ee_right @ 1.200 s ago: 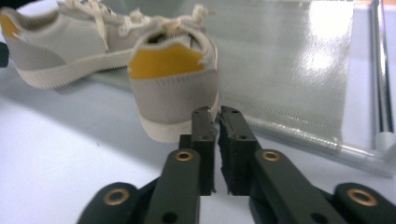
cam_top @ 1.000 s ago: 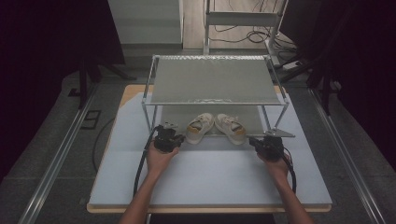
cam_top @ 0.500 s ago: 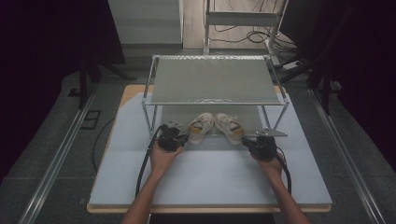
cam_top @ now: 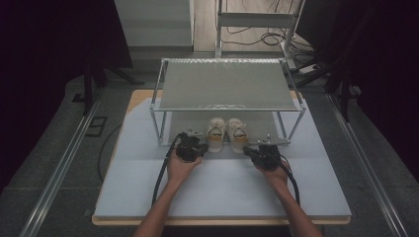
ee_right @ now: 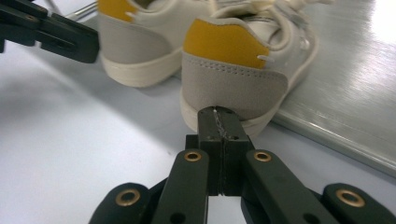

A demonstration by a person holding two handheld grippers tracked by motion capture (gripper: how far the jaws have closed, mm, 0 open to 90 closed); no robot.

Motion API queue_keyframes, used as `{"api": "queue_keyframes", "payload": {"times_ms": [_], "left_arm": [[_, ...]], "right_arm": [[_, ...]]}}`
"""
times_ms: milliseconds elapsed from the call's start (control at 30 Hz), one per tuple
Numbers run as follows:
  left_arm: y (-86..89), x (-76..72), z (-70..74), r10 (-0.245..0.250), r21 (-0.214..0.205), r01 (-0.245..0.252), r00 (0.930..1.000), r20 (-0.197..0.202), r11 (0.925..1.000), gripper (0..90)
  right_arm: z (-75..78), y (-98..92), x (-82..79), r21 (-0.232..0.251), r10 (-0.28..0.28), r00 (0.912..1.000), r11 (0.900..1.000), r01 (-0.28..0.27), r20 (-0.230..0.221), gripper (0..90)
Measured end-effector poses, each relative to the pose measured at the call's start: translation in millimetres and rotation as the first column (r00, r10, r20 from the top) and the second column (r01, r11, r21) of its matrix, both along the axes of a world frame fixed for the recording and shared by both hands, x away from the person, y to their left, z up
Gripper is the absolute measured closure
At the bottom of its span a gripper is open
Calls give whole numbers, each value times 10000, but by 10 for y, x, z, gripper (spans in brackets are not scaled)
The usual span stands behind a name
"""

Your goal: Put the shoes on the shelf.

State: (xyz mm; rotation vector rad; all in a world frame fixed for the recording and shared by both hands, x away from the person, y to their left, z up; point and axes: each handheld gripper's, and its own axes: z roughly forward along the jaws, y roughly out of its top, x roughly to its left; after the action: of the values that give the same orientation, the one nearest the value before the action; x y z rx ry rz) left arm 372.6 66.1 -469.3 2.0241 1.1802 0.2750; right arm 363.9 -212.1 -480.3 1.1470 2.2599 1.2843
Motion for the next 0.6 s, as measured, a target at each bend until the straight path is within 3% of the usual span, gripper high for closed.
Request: {"api": "queue_keyframes", "payload": {"times_ms": [367, 600], "left_arm": [[-114, 25, 6, -172, 14, 172, 9999, -14, 9999, 839], [-119, 39, 9, -139, 66, 139, 9999, 0, 9999, 836]], "right_arm": [[-34, 169, 32, 177, 270, 9996, 9995, -271, 90, 894], [-36, 171, 38, 221, 272, 9996, 9994, -273, 63, 895]]}}
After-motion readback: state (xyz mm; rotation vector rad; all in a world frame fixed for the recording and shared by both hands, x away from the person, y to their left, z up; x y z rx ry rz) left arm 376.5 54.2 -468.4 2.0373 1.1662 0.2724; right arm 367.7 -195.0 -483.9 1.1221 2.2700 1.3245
